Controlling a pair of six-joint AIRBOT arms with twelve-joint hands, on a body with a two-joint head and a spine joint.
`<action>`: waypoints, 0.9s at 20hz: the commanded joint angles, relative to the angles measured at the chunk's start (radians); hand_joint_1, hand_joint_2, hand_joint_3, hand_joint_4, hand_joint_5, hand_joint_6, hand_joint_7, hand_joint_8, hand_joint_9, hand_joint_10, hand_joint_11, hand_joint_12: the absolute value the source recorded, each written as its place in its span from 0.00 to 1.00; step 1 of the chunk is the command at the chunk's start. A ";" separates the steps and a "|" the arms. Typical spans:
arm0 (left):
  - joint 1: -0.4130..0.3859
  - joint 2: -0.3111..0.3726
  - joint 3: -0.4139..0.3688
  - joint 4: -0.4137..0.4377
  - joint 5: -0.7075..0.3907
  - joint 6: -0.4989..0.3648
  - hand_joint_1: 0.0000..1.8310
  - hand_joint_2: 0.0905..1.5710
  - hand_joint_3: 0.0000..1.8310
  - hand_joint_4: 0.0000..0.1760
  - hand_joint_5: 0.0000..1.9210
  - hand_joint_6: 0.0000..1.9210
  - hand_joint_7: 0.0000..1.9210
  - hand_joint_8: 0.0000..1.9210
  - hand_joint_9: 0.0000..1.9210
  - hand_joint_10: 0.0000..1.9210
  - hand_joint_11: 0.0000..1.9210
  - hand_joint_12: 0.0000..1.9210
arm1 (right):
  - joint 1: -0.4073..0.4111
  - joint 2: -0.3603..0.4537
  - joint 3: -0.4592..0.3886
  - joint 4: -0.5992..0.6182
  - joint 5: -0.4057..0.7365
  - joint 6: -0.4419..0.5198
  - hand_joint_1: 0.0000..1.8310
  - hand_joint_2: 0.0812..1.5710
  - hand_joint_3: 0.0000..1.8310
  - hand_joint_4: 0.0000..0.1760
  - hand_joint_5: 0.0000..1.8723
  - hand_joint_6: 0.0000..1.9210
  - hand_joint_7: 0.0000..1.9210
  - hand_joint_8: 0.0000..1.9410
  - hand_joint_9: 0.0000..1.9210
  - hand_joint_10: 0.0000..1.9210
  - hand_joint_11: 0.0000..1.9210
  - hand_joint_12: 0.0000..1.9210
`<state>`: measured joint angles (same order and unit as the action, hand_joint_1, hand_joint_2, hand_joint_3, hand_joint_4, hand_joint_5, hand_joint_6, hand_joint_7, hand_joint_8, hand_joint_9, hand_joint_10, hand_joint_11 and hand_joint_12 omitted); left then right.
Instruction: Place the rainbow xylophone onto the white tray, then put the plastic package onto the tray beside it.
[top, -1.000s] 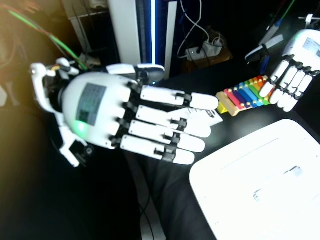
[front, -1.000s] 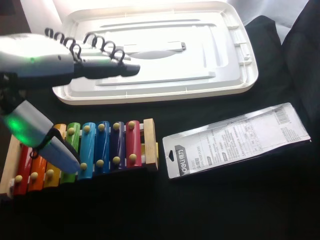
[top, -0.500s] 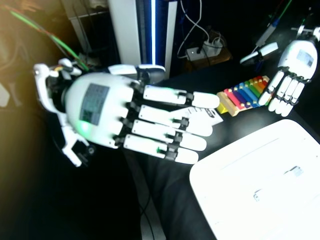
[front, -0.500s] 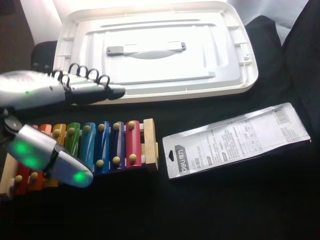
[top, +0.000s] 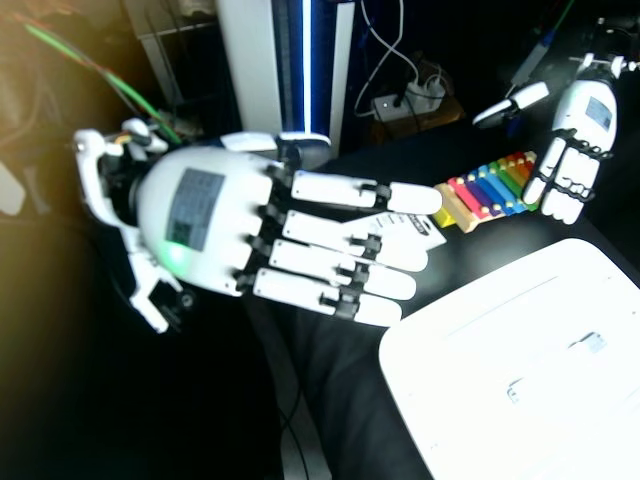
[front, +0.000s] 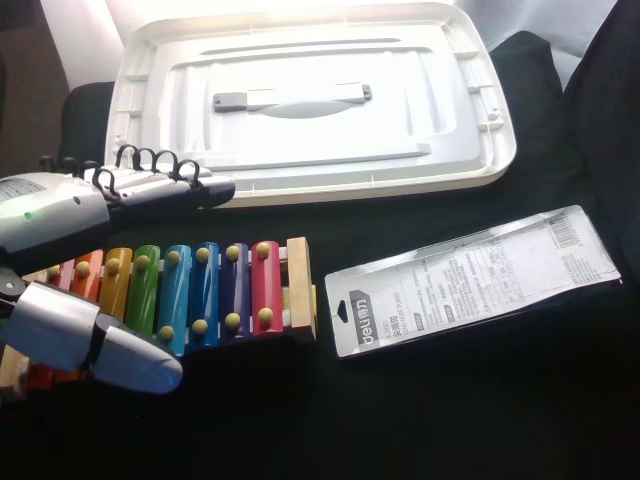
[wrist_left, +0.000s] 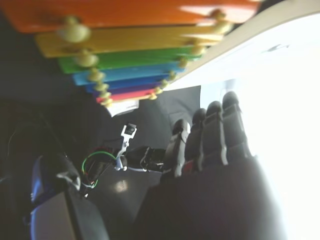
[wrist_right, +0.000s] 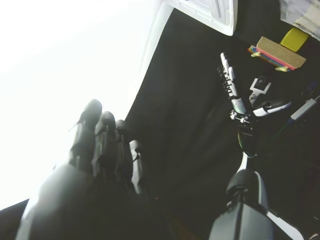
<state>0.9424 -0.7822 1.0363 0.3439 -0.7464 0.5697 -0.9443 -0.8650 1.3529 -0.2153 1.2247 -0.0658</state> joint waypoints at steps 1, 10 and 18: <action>-0.005 0.001 -0.003 -0.039 -0.115 0.011 0.28 0.48 0.01 0.62 0.00 0.00 0.00 0.00 0.00 0.00 0.00 0.00 | 0.015 0.000 0.004 0.059 0.106 0.010 0.30 0.46 0.00 0.67 0.04 0.00 0.09 0.00 0.08 0.00 0.00 0.27; -0.004 -0.046 0.028 -0.046 -0.049 0.045 0.33 0.45 0.00 0.21 0.00 0.00 0.00 0.00 0.00 0.00 0.00 0.00 | 0.028 -0.003 0.002 0.048 0.106 0.013 0.32 0.43 0.00 0.65 0.04 0.00 0.08 0.00 0.08 0.00 0.00 0.24; -0.040 -0.062 0.049 0.002 0.025 0.043 0.35 0.38 0.00 0.00 0.00 0.00 0.00 0.00 0.00 0.00 0.00 0.00 | 0.034 -0.006 0.000 0.043 0.106 0.014 0.32 0.41 0.00 0.63 0.03 0.00 0.09 0.00 0.08 0.00 0.00 0.23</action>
<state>0.9127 -0.8425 1.0836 0.3748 -0.6342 0.6147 -0.9260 -0.8669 1.3525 -0.2295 1.2217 -0.0601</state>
